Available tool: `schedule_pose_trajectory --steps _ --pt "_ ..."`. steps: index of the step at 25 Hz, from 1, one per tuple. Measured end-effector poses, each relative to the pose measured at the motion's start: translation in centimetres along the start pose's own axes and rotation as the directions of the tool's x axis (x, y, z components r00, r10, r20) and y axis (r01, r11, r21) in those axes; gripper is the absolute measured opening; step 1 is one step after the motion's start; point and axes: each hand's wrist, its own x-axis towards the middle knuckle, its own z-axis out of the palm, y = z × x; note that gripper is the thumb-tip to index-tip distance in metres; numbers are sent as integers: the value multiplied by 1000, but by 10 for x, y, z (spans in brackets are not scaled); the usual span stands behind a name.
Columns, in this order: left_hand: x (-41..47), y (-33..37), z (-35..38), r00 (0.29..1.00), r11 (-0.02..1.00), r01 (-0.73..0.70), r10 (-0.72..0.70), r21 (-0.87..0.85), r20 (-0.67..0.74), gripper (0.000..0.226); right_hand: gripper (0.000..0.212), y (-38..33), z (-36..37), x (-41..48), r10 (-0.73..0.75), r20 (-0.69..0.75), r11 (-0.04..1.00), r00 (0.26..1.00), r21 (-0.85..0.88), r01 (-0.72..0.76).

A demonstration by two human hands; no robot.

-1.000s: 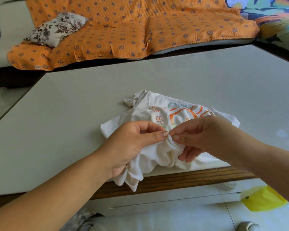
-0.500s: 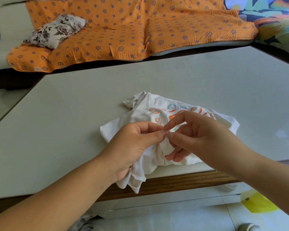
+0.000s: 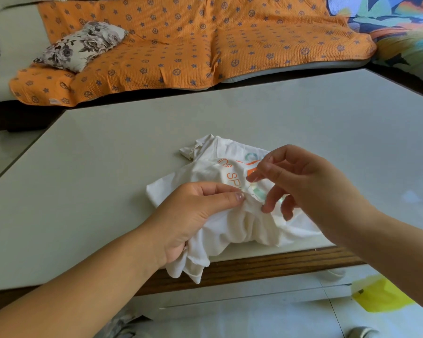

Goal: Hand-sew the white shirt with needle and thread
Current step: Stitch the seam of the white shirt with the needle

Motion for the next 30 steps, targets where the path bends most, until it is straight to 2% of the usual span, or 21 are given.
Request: schedule_pose_trajectory --steps 2,4,6,8,10,13,17,20,26,28,30 --pt "0 0 0 1000 1000 6 -6 4 -6 26 9 -3 -6 7 180 93 937 979 288 -199" --pt "0 -1 0 1000 1000 13 -13 5 3 28 10 -6 -12 13 313 211 718 926 585 -376" --pt "0 -1 -1 1000 1000 10 -10 9 2 31 13 -5 -17 20 342 217 572 914 724 -386" --pt "1 -1 -1 1000 1000 1 -1 23 -6 32 9 -2 -20 26 328 129 567 936 766 -304" --pt "0 -1 -1 1000 1000 4 -3 24 -12 30 8 3 -23 31 305 2 679 952 701 -218" --pt "0 0 -2 1000 1000 6 -6 16 -13 28 11 7 -27 35 232 -198 874 952 471 -115" --pt "1 0 -2 1000 1000 0 0 -3 -16 14 9 13 -32 41 138 -349 970 927 235 -57" --pt "1 -1 -4 1000 1000 -4 4 -6 -14 25 8 16 -35 45 45 -410 999 911 37 -33" --pt "1 -1 -5 1000 1000 -15 15 -8 -13 27 9 7 -28 34 -77 -387 989 919 -149 20" --pt "2 -1 -6 1000 1000 -22 22 0 -13 27 9 -1 -22 22 -77 -271 994 960 -102 51" --pt "2 -1 -6 999 999 -38 38 9 -11 28 10 -9 -14 5 -42 -76 998 996 -41 39"
